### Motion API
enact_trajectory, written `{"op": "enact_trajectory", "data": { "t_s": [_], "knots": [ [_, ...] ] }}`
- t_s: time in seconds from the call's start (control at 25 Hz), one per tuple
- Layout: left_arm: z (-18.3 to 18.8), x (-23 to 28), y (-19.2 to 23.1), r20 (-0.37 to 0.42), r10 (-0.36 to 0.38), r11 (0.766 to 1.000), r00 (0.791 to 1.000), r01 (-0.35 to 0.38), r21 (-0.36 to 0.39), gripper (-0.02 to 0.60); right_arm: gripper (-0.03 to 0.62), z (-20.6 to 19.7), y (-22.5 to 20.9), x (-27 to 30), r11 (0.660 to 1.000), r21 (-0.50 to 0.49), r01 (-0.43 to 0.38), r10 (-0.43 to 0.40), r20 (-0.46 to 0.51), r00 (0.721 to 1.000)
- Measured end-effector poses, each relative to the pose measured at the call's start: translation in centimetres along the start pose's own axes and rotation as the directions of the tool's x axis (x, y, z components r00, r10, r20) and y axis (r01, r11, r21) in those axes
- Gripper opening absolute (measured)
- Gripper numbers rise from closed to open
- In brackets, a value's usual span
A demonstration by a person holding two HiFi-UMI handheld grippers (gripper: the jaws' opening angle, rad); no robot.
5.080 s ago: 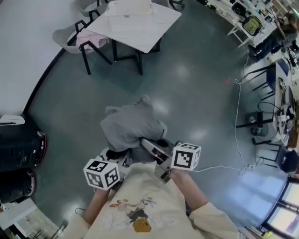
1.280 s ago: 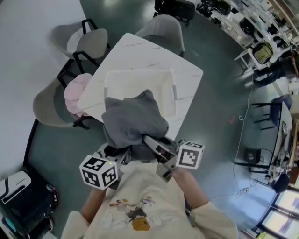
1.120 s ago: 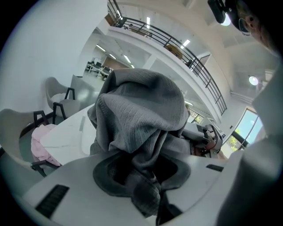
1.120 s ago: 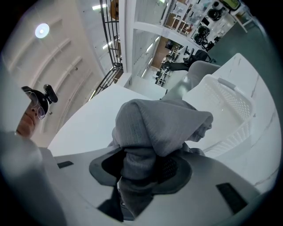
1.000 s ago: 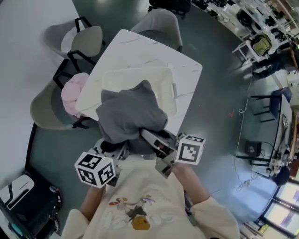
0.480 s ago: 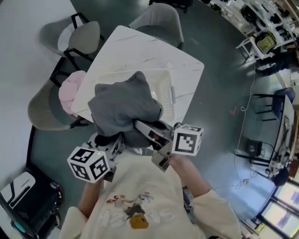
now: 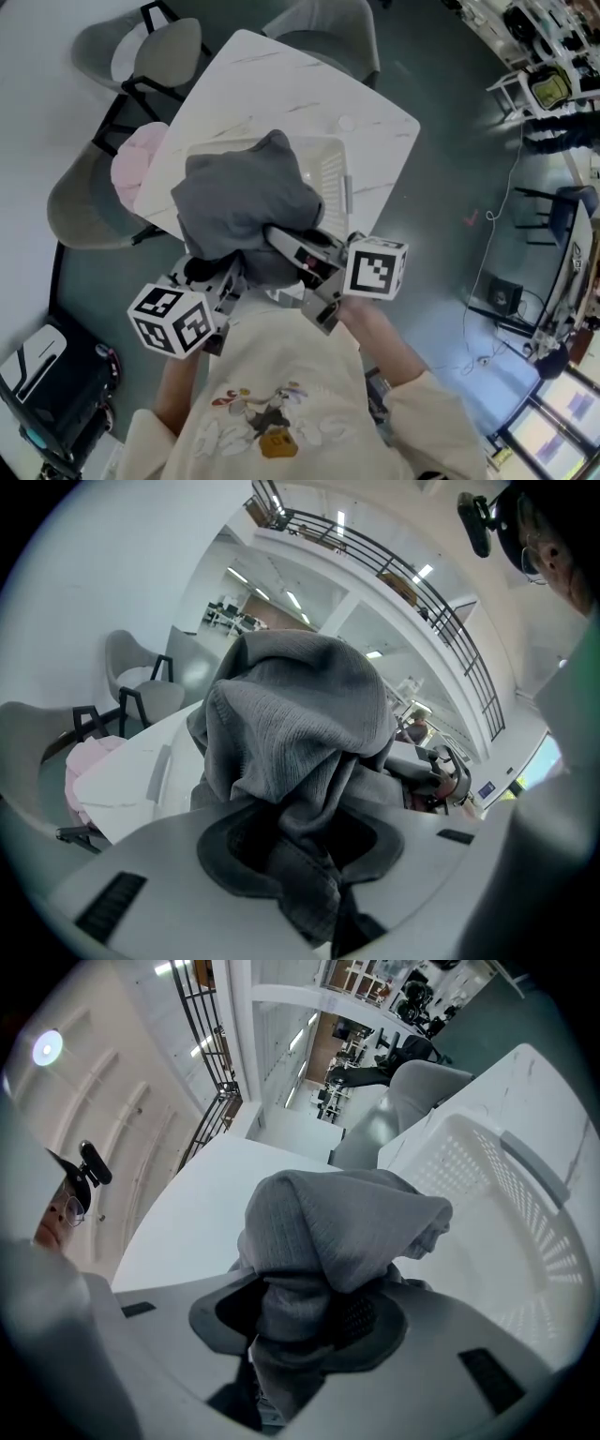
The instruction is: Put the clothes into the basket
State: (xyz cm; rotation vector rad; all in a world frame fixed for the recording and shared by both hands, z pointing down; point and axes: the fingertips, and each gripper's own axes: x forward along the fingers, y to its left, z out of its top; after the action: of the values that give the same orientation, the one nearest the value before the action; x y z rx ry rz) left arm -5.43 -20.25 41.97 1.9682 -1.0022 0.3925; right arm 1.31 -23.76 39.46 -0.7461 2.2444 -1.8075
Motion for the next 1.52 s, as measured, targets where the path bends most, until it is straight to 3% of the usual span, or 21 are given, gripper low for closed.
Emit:
{"op": "enact_trajectory", "data": {
  "t_s": [0.32, 0.8, 1.08, 1.36, 1.52],
  "knots": [
    [0.3, 3.6, 2.1, -0.011, -0.011, 0.997, 1.000, 0.011, -0.079, 0.124, 0.161, 1.8, -3.2, 1.3, 0.999, 0.024, 0.035, -0.035, -0.009, 0.999],
    [0.4, 6.7, 3.9, -0.033, 0.011, 0.995, 0.999, -0.014, -0.096, 0.124, 0.161, 3.3, -6.9, 2.7, 0.995, 0.100, 0.028, -0.022, -0.053, 0.998],
    [0.6, 8.8, 5.0, -0.058, 0.001, 0.995, 0.998, -0.007, -0.103, 0.125, 0.161, 4.2, -10.3, 2.4, 0.980, 0.081, 0.184, -0.175, -0.107, 0.979],
    [0.0, 10.3, 6.4, -0.090, 0.023, 0.994, 0.996, -0.032, -0.102, 0.126, 0.162, 4.3, -11.9, 3.2, 0.974, 0.065, 0.218, -0.208, -0.134, 0.969],
    [-0.5, 11.0, 7.2, -0.110, 0.030, 0.994, 0.993, -0.042, -0.105, 0.126, 0.161, 4.2, -12.6, 4.0, 0.976, 0.084, 0.199, -0.186, -0.138, 0.973]
  ]
}}
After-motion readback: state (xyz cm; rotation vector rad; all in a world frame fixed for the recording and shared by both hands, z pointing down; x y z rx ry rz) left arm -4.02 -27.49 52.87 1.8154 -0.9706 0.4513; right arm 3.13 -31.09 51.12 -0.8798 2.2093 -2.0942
